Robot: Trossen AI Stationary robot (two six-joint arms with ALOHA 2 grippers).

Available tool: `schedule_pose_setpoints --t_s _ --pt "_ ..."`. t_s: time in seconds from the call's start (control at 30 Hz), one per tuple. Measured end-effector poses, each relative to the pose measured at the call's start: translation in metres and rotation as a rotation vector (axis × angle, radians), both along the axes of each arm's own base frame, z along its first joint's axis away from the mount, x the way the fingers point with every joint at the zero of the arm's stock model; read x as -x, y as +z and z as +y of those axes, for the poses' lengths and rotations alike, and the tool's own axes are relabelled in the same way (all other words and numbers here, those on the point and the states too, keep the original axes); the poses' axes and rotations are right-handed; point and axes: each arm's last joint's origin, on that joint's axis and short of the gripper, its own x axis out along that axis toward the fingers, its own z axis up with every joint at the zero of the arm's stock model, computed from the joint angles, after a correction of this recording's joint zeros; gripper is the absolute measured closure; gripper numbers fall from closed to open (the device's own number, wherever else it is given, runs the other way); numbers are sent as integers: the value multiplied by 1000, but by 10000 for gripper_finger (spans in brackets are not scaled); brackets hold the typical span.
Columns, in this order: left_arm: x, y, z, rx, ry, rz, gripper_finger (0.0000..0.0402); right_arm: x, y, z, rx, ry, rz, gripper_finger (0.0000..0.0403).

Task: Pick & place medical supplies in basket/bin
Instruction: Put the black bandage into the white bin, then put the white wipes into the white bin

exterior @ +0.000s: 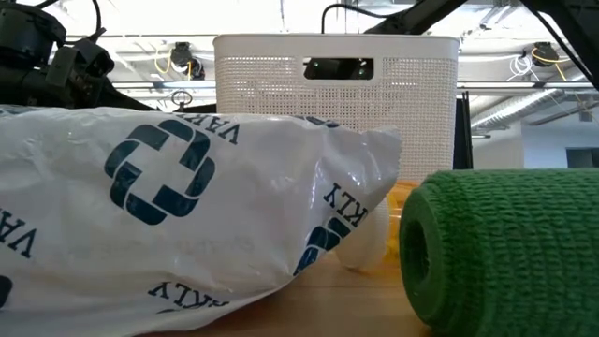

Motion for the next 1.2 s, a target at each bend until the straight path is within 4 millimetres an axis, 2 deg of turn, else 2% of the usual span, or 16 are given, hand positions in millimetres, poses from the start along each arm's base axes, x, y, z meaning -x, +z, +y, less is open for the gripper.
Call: schedule_pose_setpoints --t_s 0.17,0.3,0.43,0.53,0.6,0.7,0.83,0.97,1.1,1.2 --pt "0 0 0 12 1 -2 360 4 15 2 7 -29 -36 187" --pt "0 0 0 12 1 -2 360 9 31 5 69 -102 -52 157" --pt "0 0 0 13 2 -2 360 20 61 10 136 -147 -112 144" --pt "0 0 0 12 2 -2 360 32 92 22 131 -155 -207 148" --pt "0 0 0 7 1 -1 360 43 116 35 82 -122 -299 162" --pt "0 0 0 5 0 0 360 63 150 60 -9 -25 -423 203" --pt "0 0 0 4 0 1 360 95 174 99 -69 109 -519 291" --pt "0 0 0 5 0 1 360 131 177 136 -78 224 -588 385" --pt "0 0 0 5 0 1 360 160 164 166 -114 241 -686 389" --pt "0 0 0 5 0 1 360 181 140 184 -137 311 -715 398"
